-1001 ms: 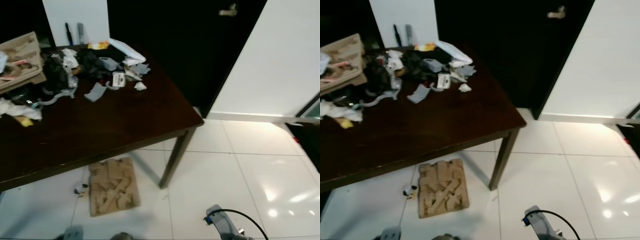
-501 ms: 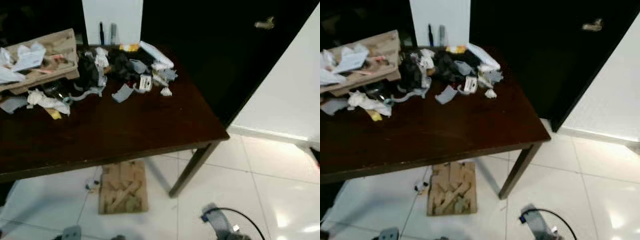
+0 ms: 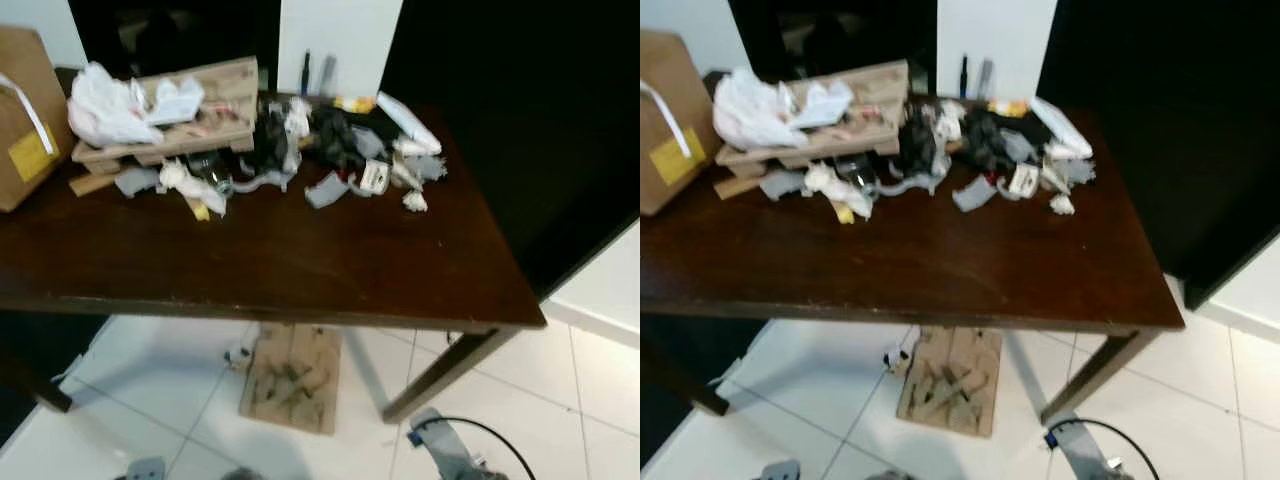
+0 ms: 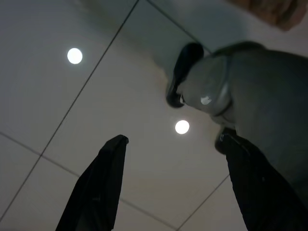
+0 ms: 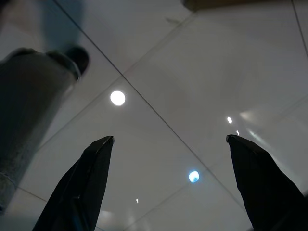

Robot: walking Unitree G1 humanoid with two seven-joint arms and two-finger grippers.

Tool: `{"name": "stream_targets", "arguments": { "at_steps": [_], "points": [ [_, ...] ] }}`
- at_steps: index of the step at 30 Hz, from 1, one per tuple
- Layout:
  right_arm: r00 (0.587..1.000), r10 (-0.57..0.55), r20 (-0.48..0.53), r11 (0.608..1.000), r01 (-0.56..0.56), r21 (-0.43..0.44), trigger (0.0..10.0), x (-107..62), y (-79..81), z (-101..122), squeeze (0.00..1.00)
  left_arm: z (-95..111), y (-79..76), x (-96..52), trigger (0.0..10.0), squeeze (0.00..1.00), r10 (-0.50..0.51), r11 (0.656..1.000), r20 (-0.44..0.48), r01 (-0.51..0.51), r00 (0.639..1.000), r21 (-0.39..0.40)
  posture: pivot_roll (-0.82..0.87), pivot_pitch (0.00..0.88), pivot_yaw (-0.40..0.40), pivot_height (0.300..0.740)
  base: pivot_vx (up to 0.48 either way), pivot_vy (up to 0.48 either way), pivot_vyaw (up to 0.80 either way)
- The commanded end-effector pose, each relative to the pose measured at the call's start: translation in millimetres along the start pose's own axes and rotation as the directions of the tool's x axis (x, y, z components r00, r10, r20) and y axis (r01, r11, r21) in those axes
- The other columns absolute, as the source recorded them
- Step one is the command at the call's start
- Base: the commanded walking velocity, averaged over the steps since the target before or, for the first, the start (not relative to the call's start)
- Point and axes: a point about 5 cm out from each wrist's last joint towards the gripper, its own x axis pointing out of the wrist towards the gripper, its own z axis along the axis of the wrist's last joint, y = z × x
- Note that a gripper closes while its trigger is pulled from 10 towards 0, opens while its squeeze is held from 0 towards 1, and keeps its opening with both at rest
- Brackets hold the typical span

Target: Picking trash to rubbish bin

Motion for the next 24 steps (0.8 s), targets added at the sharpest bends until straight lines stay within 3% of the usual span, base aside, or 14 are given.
{"name": "stream_targets", "arguments": {
  "at_steps": [1, 7, 10, 14, 15, 17, 18, 20, 21, 22, 23, 24],
  "points": [
    [1.000, -0.001, -0.029, 1.000, 0.001, 0.009, 10.0, -0.6, 0.7, -11.3, 0.00, -10.8, -7.3, -0.8, 10.0, 0.00, -0.025, 1.000, -0.040, 0.025, 0.999, 0.005, 0.21, 0.105, -0.105, 0.740, 0.000, 0.000, 0.72],
    [0.999, -0.011, -0.042, 1.000, 0.012, 0.012, 10.0, -0.9, 0.3, -14.6, 0.00, -10.9, -3.5, -1.2, 10.0, 0.00, -0.003, 1.000, -0.041, 0.003, 0.999, 0.007, 0.21, 0.105, -0.102, 0.740, 0.000, 0.000, 0.72],
    [0.999, -0.020, -0.050, 1.000, 0.020, 0.005, 10.0, -1.3, -1.4, -16.8, 0.00, -11.5, 10.6, -3.3, 10.0, 0.00, 0.083, 0.997, -0.041, -0.083, 0.996, 0.007, 0.21, 0.105, -0.104, 0.740, 0.000, 0.000, 0.72],
    [0.998, -0.030, -0.055, 1.000, 0.030, -0.001, 10.0, -1.6, -3.6, -17.5, 0.00, -7.3, 35.6, -7.7, 10.0, 0.00, 0.228, 0.972, -0.019, -0.229, 0.973, -0.054, 0.21, 0.099, -0.110, 0.740, 0.000, 0.000, 0.72],
    [0.998, -0.030, -0.055, 1.000, 0.030, -0.001, 10.0, -1.6, -3.6, -17.5, 0.00, -7.3, 35.6, -7.7, 10.0, 0.00, 0.228, 0.972, -0.019, -0.229, 0.973, -0.054, 0.21, 0.099, -0.110, 0.740, 0.000, 0.000, 0.72],
    [0.997, -0.046, -0.056, 0.999, 0.047, 0.016, 10.0, -1.8, -5.8, -17.3, 0.00, 5.7, 64.2, -14.2, 10.0, 0.00, 0.369, 0.921, 0.036, -0.361, 0.929, -0.146, 0.21, 0.099, -0.110, 0.740, 0.000, 0.000, 0.00],
    [0.997, -0.053, -0.061, 0.998, 0.054, 0.021, 10.0, -2.0, -6.5, -17.9, 0.00, 20.6, 88.3, -21.7, 10.0, 0.00, 0.465, 0.871, 0.097, -0.435, 0.880, -0.229, 0.22, 0.103, -0.115, 0.740, 0.000, 0.000, 0.00],
    [0.996, -0.056, -0.068, 0.998, 0.058, 0.025, 10.0, -2.1, -7.1, -18.9, 0.00, 47.2, 122.0, -36.6, 10.0, 0.00, 0.578, 0.799, 0.206, -0.496, 0.790, -0.340, 0.23, 0.108, -0.122, 0.740, 0.000, 0.000, 0.00],
    [0.996, -0.056, -0.068, 0.998, 0.058, 0.025, 10.0, -2.1, -7.1, -18.9, 0.00, 47.2, 122.0, -36.6, 10.0, 0.00, 0.578, 0.799, 0.206, -0.496, 0.790, -0.340, 0.23, 0.108, -0.122, 0.740, 0.000, 0.000, 0.00],
    [0.996, -0.056, -0.070, 0.998, 0.057, 0.026, 10.0, -2.2, -7.1, -19.4, 0.00, 57.2, 131.8, -42.2, 10.0, 0.00, 0.602, 0.783, 0.249, -0.502, 0.758, -0.367, 0.23, 0.108, -0.122, 0.740, 0.000, 0.000, 0.00],
    [0.996, -0.055, -0.074, 0.998, 0.057, 0.024, 10.0, -2.3, -7.3, -20.0, 0.00, 76.8, 147.2, -52.6, 10.0, 0.00, 0.630, 0.768, 0.328, -0.501, 0.703, -0.400, 0.24, 0.113, -0.128, 0.740, 0.000, 0.000, 0.00],
    [0.996, -0.055, -0.074, 0.998, 0.057, 0.024, 10.0, -2.3, -7.3, -20.0, 0.00, 76.8, 147.2, -52.6, 10.0, 0.00, 0.630, 0.768, 0.328, -0.501, 0.703, -0.400, 0.24, 0.113, -0.128, 0.740, 0.000, 0.000, 0.00]
  ]
}}
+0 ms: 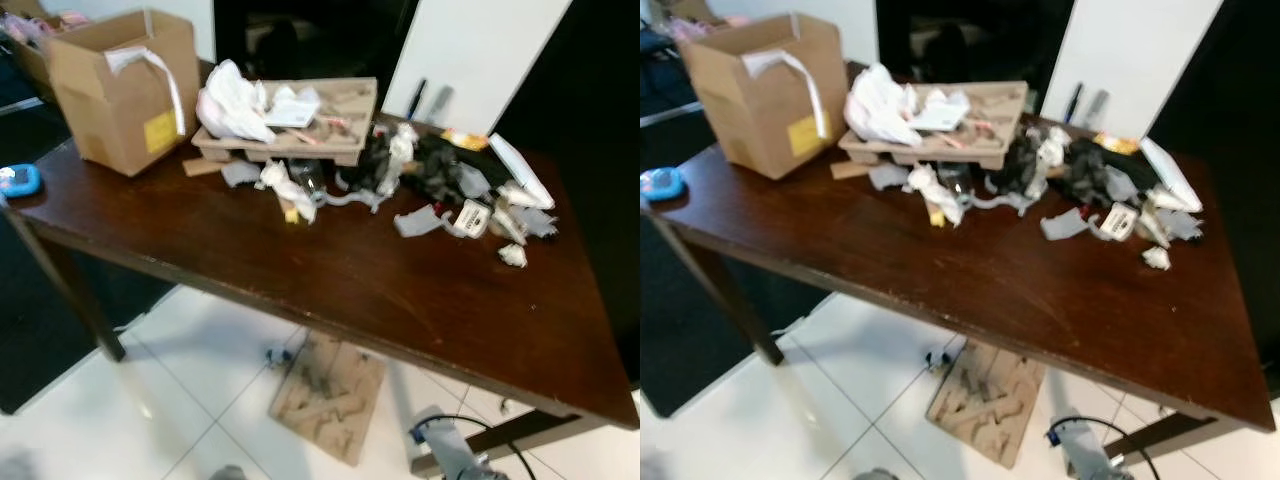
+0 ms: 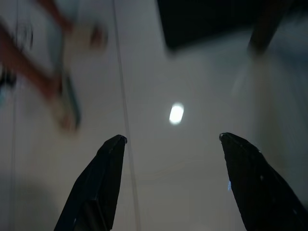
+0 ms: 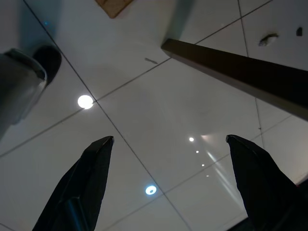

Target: Picking trash to rubbish bin

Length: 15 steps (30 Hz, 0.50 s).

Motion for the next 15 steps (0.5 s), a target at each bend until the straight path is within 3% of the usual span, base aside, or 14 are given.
{"name": "stream_targets", "arguments": {
  "at_steps": [1, 2, 3, 4, 5, 6, 8, 9, 10, 12, 13, 15],
  "points": [
    [0.999, 0.012, -0.049, 1.000, -0.012, 0.004, 10.0, -0.2, 4.3, -13.1, 0.00, 24.1, 14.5, 6.1, 10.0, 0.00, 0.027, 0.999, 0.112, -0.024, 0.993, -0.025, 0.24, 0.119, -0.132, 0.740, 0.000, 0.000, 0.00],
    [0.998, 0.010, -0.056, 1.000, -0.010, -0.001, 10.0, -0.3, 3.7, -14.0, 0.00, 57.2, 22.9, 11.9, 10.0, 0.00, 0.045, 0.999, 0.242, -0.038, 0.969, -0.033, 0.25, 0.125, -0.134, 0.740, 0.000, 0.000, 0.00],
    [0.998, 0.010, -0.056, 1.000, -0.010, -0.001, 10.0, -0.3, 3.7, -14.0, 0.00, 57.2, 22.9, 11.9, 10.0, 0.00, 0.045, 0.999, 0.242, -0.038, 0.969, -0.033, 0.25, 0.125, -0.134, 0.740, 0.000, 0.000, 0.00],
    [0.998, 0.009, -0.062, 1.000, -0.009, -0.004, 10.0, -0.4, 2.8, -14.7, 0.00, 97.4, 29.9, 14.1, 10.0, 0.00, 0.053, 0.998, 0.392, -0.042, 0.919, -0.037, 0.25, 0.125, -0.134, 0.740, 0.000, 0.000, 0.00],
    [0.998, 0.008, -0.065, 1.000, -0.009, -0.006, 10.0, -0.5, 2.2, -15.1, 0.00, 148.1, 32.7, 9.3, 10.0, 0.00, 0.045, 0.998, 0.562, -0.017, 0.826, -0.055, 0.25, 0.132, -0.134, 0.740, 0.000, 0.000, 0.00],
    [0.998, 0.008, -0.065, 1.000, -0.009, -0.006, 10.0, -0.5, 2.2, -15.1, 0.00, 148.1, 32.7, 9.3, 10.0, 0.00, 0.045, 0.998, 0.562, -0.017, 0.826, -0.055, 0.25, 0.132, -0.134, 0.740, 0.000, 0.000, 0.00],
    [0.998, 0.008, -0.065, 1.000, -0.008, -0.005, 10.0, -0.6, 1.7, -15.4, 0.00, 217.2, 29.9, -12.4, 10.0, 0.00, -0.001, 0.996, 0.765, 0.070, 0.645, -0.057, 0.25, 0.140, -0.131, 0.740, 0.000, 0.000, 0.00],
    [0.998, 0.009, -0.063, 1.000, -0.009, -0.001, 10.0, -0.6, 1.9, -15.8, 0.00, 263.3, 12.9, -39.7, 10.0, 0.00, -0.099, 0.978, 0.873, 0.210, 0.478, -0.005, 0.25, 0.141, -0.130, 0.740, 0.000, 0.000, 0.00],
    [0.998, 0.009, -0.063, 1.000, -0.009, -0.001, 10.0, -0.6, 1.9, -15.8, 0.00, 263.3, 12.9, -39.7, 10.0, 0.00, -0.099, 0.978, 0.873, 0.210, 0.478, -0.005, 0.25, 0.141, -0.130, 0.740, 0.000, 0.000, 0.00],
    [0.998, 0.012, -0.066, 1.000, -0.012, 0.003, 10.0, -0.7, 2.6, -16.7, 0.00, 292.1, -17.1, -70.3, 10.0, 0.00, -0.245, 0.918, 0.916, 0.379, 0.319, 0.114, 0.24, 0.151, -0.124, 0.740, 0.000, 0.000, 0.00],
    [0.998, 0.012, -0.066, 1.000, -0.012, 0.003, 10.0, -0.7, 2.6, -16.7, 0.00, 292.1, -17.1, -70.3, 10.0, 0.00, -0.245, 0.918, 0.916, 0.379, 0.319, 0.114, 0.24, 0.151, -0.124, 0.740, 0.000, 0.000, 0.00],
    [0.996, 0.014, -0.086, 1.000, -0.014, 0.007, 10.0, -0.9, 3.8, -21.2, 0.00, 303.0, -51.3, -93.4, 10.0, 0.00, -0.396, 0.816, 0.898, 0.522, 0.193, 0.247, 0.23, 0.157, -0.123, 0.740, 0.000, 0.000, 0.00]
  ]
}}
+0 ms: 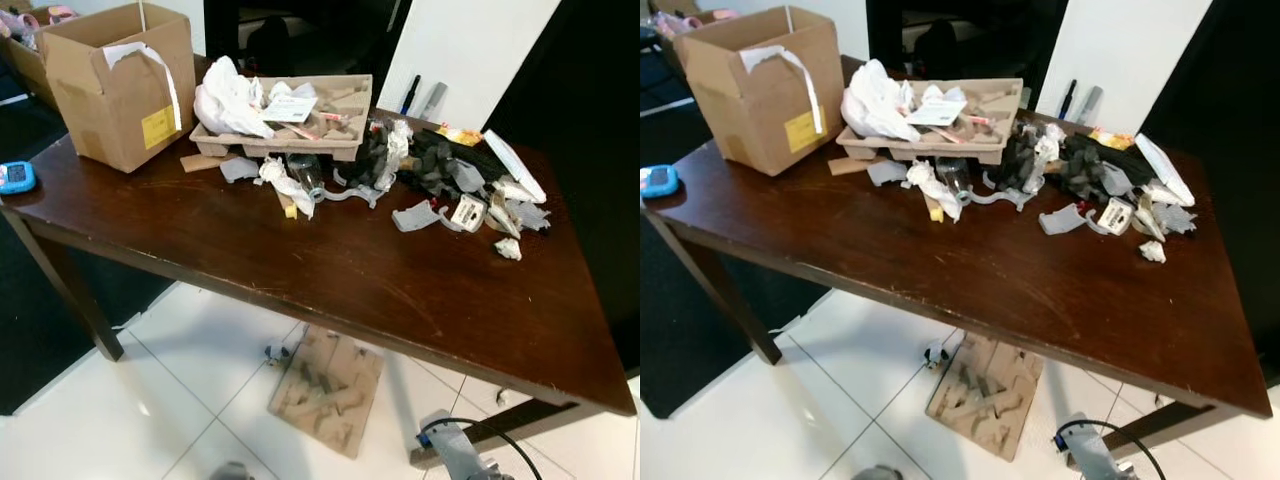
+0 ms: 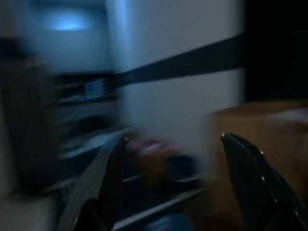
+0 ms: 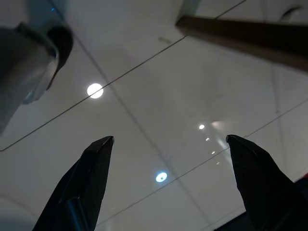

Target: Picking trash to rubbish bin

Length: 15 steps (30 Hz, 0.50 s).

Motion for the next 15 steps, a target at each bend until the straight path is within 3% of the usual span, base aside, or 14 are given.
{"name": "stream_targets", "arguments": {
  "at_steps": [1, 2, 3, 4, 5, 9, 11, 12, 15],
  "points": [
    [0.999, 0.002, -0.048, 1.000, -0.001, 0.002, 10.0, -0.3, 0.3, -12.4, 0.00, -2.7, -30.9, 3.8, 10.0, 0.00, -0.167, 0.982, -0.018, 0.164, 0.986, -0.092, 0.23, 0.161, -0.121, 0.740, 0.000, 0.000, 0.00],
    [0.999, 0.002, -0.048, 1.000, -0.001, 0.002, 10.0, -0.3, 0.3, -12.4, 0.00, -2.7, -30.9, 3.8, 10.0, 0.00, -0.167, 0.982, -0.018, 0.164, 0.986, -0.092, 0.23, 0.161, -0.121, 0.740, 0.000, 0.000, 0.00],
    [0.998, 0.007, -0.060, 1.000, -0.007, 0.002, 10.0, -0.4, 1.4, -16.2, 0.00, -3.5, -50.1, 7.1, 10.0, 0.00, -0.250, 0.960, -0.009, 0.247, 0.968, -0.133, 0.23, 0.161, -0.121, 0.740, 0.000, 0.000, -0.80],
    [0.998, 0.007, -0.060, 1.000, -0.007, 0.002, 10.0, -0.4, 1.4, -16.2, 0.00, -3.5, -50.1, 7.1, 10.0, 0.00, -0.250, 0.960, -0.009, 0.247, 0.968, -0.133, 0.23, 0.161, -0.121, 0.740, 0.000, 0.000, -0.80],
    [0.997, 0.014, -0.075, 1.000, -0.014, 0.002, 10.0, -0.8, 2.7, -22.9, 0.00, -6.6, -78.1, 10.8, 10.0, 0.00, -0.341, 0.922, -0.004, 0.333, 0.940, -0.199, 0.23, 0.162, -0.117, 0.740, 0.000, 0.000, -0.80],
    [0.997, 0.016, -0.076, 1.000, -0.015, 0.015, 10.0, -0.9, 3.3, -25.7, 0.00, -10.8, -92.9, 12.8, 10.0, 0.00, -0.365, 0.909, -0.032, 0.349, 0.930, -0.226, 0.22, 0.155, -0.115, 0.740, 0.000, 0.000, -0.74],
    [0.997, 0.019, -0.075, 1.000, -0.018, 0.016, 10.0, -0.9, 3.8, -26.0, 0.00, -14.1, -97.9, 13.6, 10.0, 0.00, -0.360, 0.914, -0.068, 0.337, 0.930, -0.225, 0.22, 0.150, -0.111, 0.740, 0.000, 0.000, 0.00],
    [0.997, 0.019, -0.069, 1.000, -0.018, 0.025, 10.0, -0.8, 4.6, -25.5, 0.00, -22.6, -102.0, 14.0, 10.0, 0.00, -0.328, 0.931, -0.139, 0.295, 0.934, -0.212, 0.21, 0.138, -0.107, 0.740, 0.000, 0.000, 0.00],
    [0.998, 0.019, -0.065, 0.999, -0.017, 0.028, 10.0, -0.7, 4.7, -24.1, 0.00, -28.7, -101.7, 12.9, 10.0, 0.00, -0.309, 0.940, -0.179, 0.271, 0.934, -0.208, 0.22, 0.131, -0.104, 0.740, 0.000, 0.000, 0.00]
  ]
}}
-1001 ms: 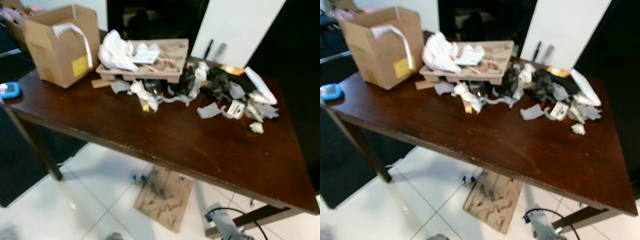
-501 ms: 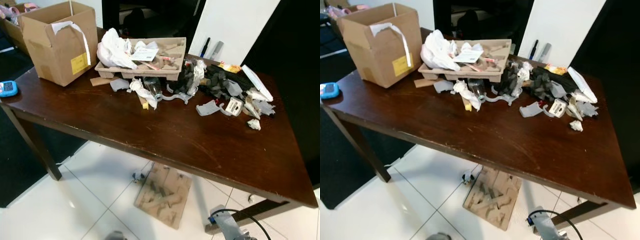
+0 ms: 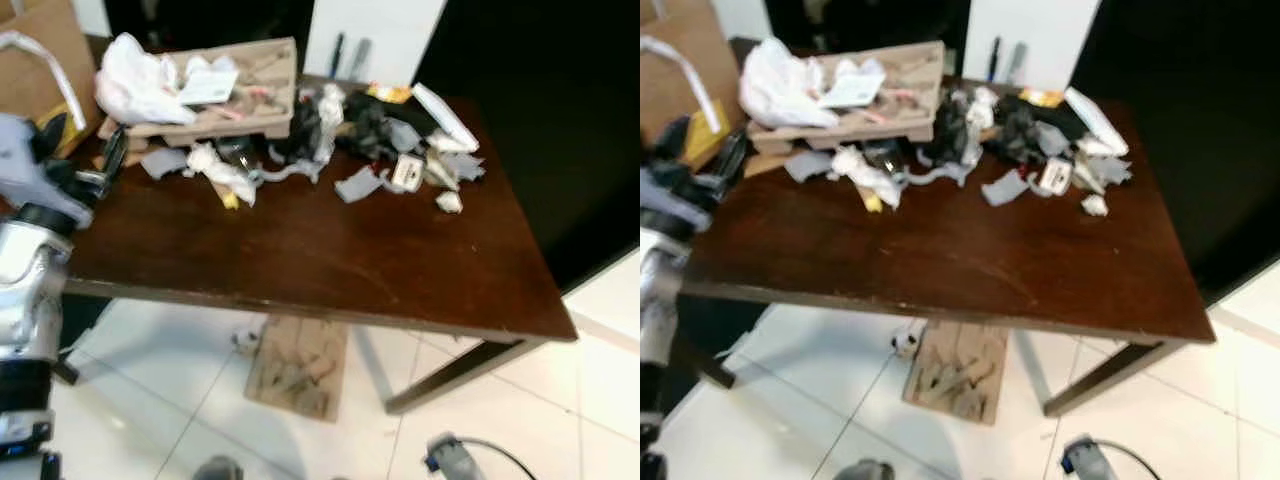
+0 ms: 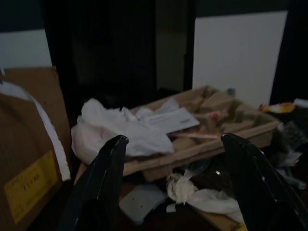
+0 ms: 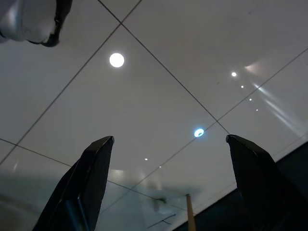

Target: Picking trash to rubbish bin

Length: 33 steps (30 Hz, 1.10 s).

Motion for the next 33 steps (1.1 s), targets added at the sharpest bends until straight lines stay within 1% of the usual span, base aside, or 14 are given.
{"name": "stream_targets", "arguments": {
  "at_steps": [1, 2, 3, 4, 7, 8, 10, 13, 15, 17, 20, 27, 31, 33],
  "points": [
    [1.000, -0.002, 0.007, 1.000, 0.002, 0.010, 10.0, -0.2, -1.7, 1.5, 0.00, -14.2, -0.4, -3.5, 10.0, 0.00, 0.032, 0.999, -0.062, -0.034, 0.998, -0.034, 0.22, 0.127, -0.104, 0.740, 0.000, 0.000, 0.00],
    [1.000, -0.002, 0.007, 1.000, 0.002, 0.010, 10.0, -0.2, -1.7, 1.5, 0.00, -14.2, -0.4, -3.5, 10.0, 0.00, 0.032, 0.999, -0.062, -0.034, 0.998, -0.034, 0.22, 0.127, -0.104, 0.740, 0.000, 0.000, 0.00],
    [1.000, 0.000, 0.014, 1.000, -0.001, 0.008, 10.0, -0.2, -1.5, 5.2, 0.00, -22.3, -2.2, -4.5, 10.0, 0.00, 0.040, 0.997, -0.092, -0.046, 0.995, -0.065, 0.22, 0.121, -0.103, 0.740, 0.334, 0.000, 0.00],
    [1.000, 0.002, 0.017, 1.000, -0.002, 0.006, 10.0, -0.2, -1.3, 6.7, 0.00, -25.9, -3.4, -4.4, 10.0, 0.00, 0.043, 0.997, -0.112, -0.050, 0.993, -0.061, 0.22, 0.121, -0.103, 0.740, 0.334, 0.000, 0.00],
    [1.000, 0.002, 0.022, 1.000, -0.002, 0.005, 10.0, -0.2, -0.7, 9.0, 0.00, -32.1, -11.1, -3.3, 10.0, 0.00, 0.024, 0.992, -0.135, -0.041, 0.991, -0.120, 0.22, 0.118, -0.102, 0.740, 0.401, 0.000, 0.00],
    [1.000, 0.003, 0.025, 1.000, -0.003, 0.005, 10.0, -0.1, 0.1, 10.4, 0.00, -37.2, -20.3, -2.5, 10.0, 0.00, -0.001, 0.990, -0.151, -0.021, 0.988, -0.142, 0.22, 0.118, -0.102, 0.740, 0.405, 0.000, 0.00],
    [1.000, 0.003, 0.026, 1.000, -0.003, 0.005, 10.0, -0.1, 0.4, 10.8, 0.00, -38.9, -24.1, -2.1, 10.0, 0.00, -0.008, 0.989, -0.160, -0.016, 0.987, -0.147, 0.22, 0.118, -0.102, 0.740, 0.405, 0.000, 0.00],
    [1.000, 0.007, 0.020, 1.000, -0.007, 0.008, 10.0, 0.3, 3.0, 7.9, 0.00, -43.2, -36.1, -1.8, 10.0, 0.00, -0.028, 0.988, -0.176, 0.000, 0.984, -0.157, 0.22, 0.129, -0.093, 0.740, 0.407, 0.000, 0.00],
    [1.000, 0.008, 0.018, 1.000, -0.008, 0.009, 10.0, 0.4, 3.5, 6.6, 0.00, -43.2, -38.0, -1.6, 10.0, 0.00, -0.030, 0.986, -0.174, 0.001, 0.984, -0.167, 0.22, 0.130, -0.092, 0.740, 0.409, 0.000, 0.00],
    [1.000, 0.011, 0.008, 1.000, -0.011, 0.013, 10.0, 0.5, 4.7, 2.2, 0.00, -44.8, -45.5, -1.3, 10.0, 0.00, -0.046, 0.984, -0.176, 0.015, 0.983, -0.177, 0.22, 0.133, -0.090, 0.740, 0.409, 0.000, 0.00],
    [1.000, 0.012, 0.002, 1.000, -0.012, 0.018, 10.0, 0.5, 5.0, -0.3, 0.00, -46.3, -50.3, -1.7, 10.0, 0.00, -0.055, 0.983, -0.184, 0.021, 0.981, -0.184, 0.21, 0.136, -0.090, 0.740, 0.401, 0.000, 0.00],
    [1.000, 0.009, -0.005, 1.000, -0.009, 0.020, 10.0, 0.3, 3.0, -2.7, 0.00, -52.7, -71.7, -7.8, 10.0, 0.00, -0.108, 0.977, -0.204, 0.067, 0.973, -0.200, 0.21, 0.139, -0.091, 0.740, 0.309, 0.000, 0.00],
    [1.000, 0.008, -0.006, 1.000, -0.008, 0.020, 10.0, 0.2, 2.6, -3.0, 0.00, -53.3, -73.9, -8.2, 10.0, 0.00, -0.109, 0.976, -0.204, 0.066, 0.973, -0.207, 0.21, 0.139, -0.091, 0.740, 0.307, 0.000, 0.00],
    [1.000, 0.007, -0.004, 1.000, -0.007, 0.018, 10.0, 0.2, 2.1, -2.7, 0.00, -52.7, -77.8, -7.7, 10.0, 0.00, -0.119, 0.974, -0.199, 0.075, 0.973, -0.214, 0.21, 0.138, -0.094, 0.740, 0.349, 0.000, 0.00]
  ]
}}
